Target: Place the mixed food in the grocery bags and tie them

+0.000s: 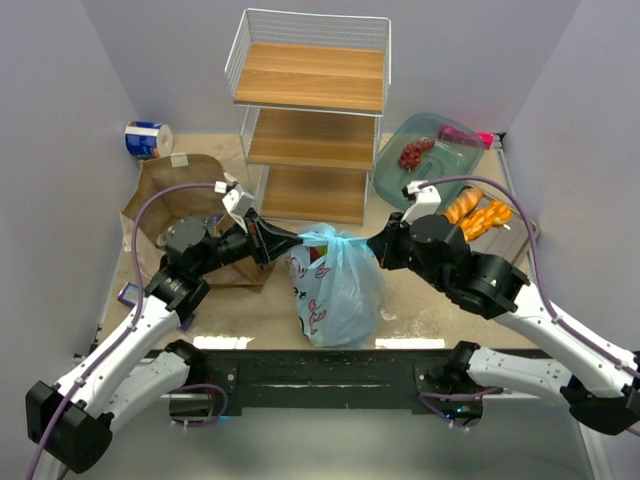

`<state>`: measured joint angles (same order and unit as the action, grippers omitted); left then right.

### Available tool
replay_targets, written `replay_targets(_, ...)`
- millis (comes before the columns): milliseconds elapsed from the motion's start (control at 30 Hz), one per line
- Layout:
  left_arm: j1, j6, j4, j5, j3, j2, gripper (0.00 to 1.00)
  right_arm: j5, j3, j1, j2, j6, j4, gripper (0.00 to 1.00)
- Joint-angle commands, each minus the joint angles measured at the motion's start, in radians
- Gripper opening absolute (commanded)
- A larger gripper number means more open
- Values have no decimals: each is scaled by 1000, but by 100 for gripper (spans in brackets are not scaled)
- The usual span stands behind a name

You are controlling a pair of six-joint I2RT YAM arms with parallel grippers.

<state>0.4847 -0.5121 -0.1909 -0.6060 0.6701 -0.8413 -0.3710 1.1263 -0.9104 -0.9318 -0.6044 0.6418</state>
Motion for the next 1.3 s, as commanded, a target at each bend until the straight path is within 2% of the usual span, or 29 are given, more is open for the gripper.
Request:
replay_targets(0,-75,32,-4,152,-13,48,0,-377,-92,28,10,52,125,0)
replay_targets(167,-119,-8,-2,224,-148,94,0,-468,-238,76,-12,-11,125,0)
replay_targets(267,-165,-25,31,259,-207,132,0,-404,-256,183,-24,25,79,0)
replay_targets(467,-276,-8,134,287,-254,220,0,-93,-325,422,-29,89,-82,0)
replay_targets(567,-324,1,168,296,-256,246,0,-17,-356,504,-27,91,-110,0)
replay_targets(767,-348,6,189,330,-245,248,0,90,-387,669,24,118,-126,0)
replay_targets(1033,-351,24,223,319,-234,237,0,158,-425,708,27,117,-162,0)
replay_targets(1200,-350,101,222,249,-184,193,0,242,-408,709,53,141,-191,0)
replay_targets(1267,-348,144,217,195,-162,176,0,323,-378,709,76,184,-194,0)
